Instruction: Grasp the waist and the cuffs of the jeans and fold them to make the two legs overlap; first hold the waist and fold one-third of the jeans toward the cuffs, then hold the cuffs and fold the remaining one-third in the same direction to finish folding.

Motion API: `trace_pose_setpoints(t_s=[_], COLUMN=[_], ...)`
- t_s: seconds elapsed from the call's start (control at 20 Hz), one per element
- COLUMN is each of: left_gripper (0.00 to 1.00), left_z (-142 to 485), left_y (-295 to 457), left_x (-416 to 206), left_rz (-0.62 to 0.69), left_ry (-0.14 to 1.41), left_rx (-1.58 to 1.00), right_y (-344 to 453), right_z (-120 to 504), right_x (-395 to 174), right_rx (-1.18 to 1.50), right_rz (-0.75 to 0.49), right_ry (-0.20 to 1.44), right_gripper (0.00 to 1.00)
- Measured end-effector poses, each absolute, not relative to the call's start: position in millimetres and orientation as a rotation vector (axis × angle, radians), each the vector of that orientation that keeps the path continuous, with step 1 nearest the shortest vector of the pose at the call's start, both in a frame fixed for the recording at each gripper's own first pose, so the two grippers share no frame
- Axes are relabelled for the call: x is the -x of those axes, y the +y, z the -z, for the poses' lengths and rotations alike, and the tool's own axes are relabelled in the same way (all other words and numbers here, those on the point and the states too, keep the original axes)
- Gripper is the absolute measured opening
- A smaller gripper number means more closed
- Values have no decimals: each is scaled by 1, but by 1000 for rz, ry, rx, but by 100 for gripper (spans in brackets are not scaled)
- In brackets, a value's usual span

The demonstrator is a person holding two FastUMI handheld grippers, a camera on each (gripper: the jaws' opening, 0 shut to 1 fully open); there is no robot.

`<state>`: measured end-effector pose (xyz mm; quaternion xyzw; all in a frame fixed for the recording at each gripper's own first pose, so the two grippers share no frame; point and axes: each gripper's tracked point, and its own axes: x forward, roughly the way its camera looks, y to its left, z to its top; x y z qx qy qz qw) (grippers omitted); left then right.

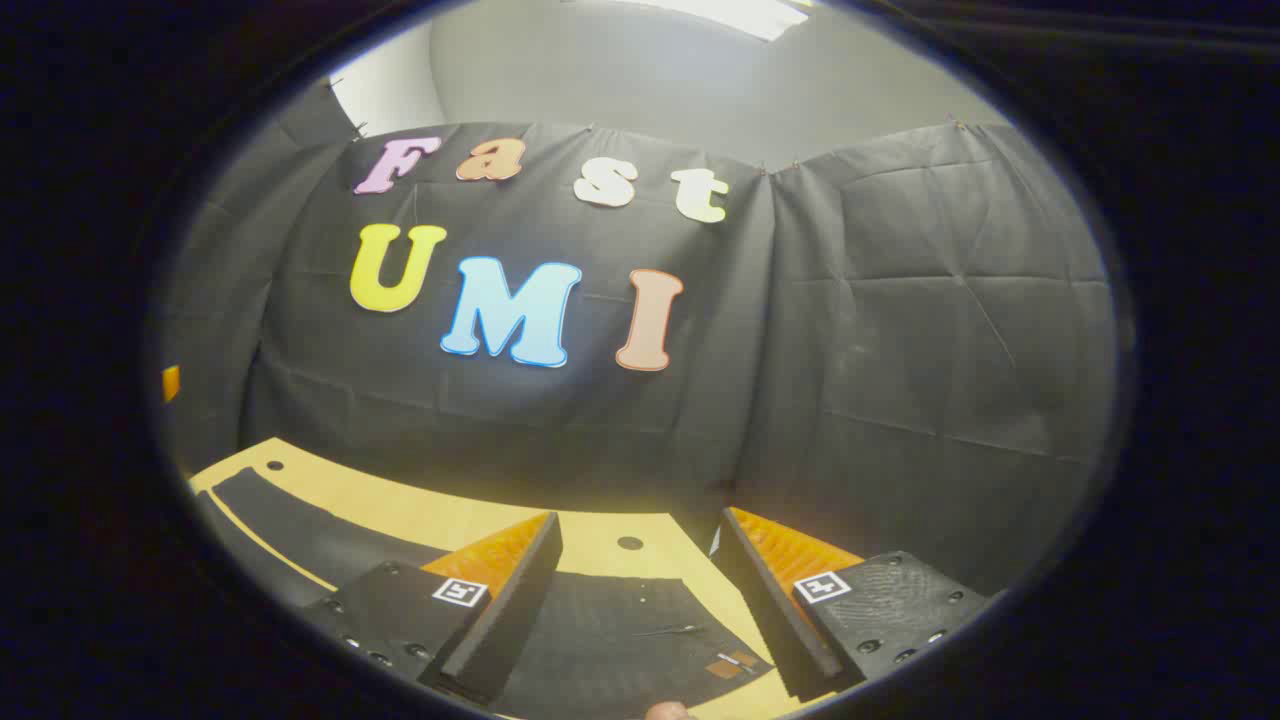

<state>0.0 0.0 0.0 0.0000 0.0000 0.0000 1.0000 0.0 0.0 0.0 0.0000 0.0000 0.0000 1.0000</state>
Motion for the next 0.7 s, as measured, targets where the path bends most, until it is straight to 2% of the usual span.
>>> trace_pose_setpoints(t_s=[0.1, 0.15, 0.7], left_gripper=[94, 97, 97], left_z=[1, 3, -5], left_y=[0, 0, 6], left_x=[3, 4, 14], left_rz=[0, -1, -2], left_ry=[7, 11, 6], left_rx=[7, 5, -9], right_y=[-2, -2, -1], right_z=[1, 2, 11], right_x=[1, 2, 9], right_rx=[9, 5, -28], right_rz=[5, 3, 1], right_ry=[3, 4, 24], right_gripper=[95, 94, 94])
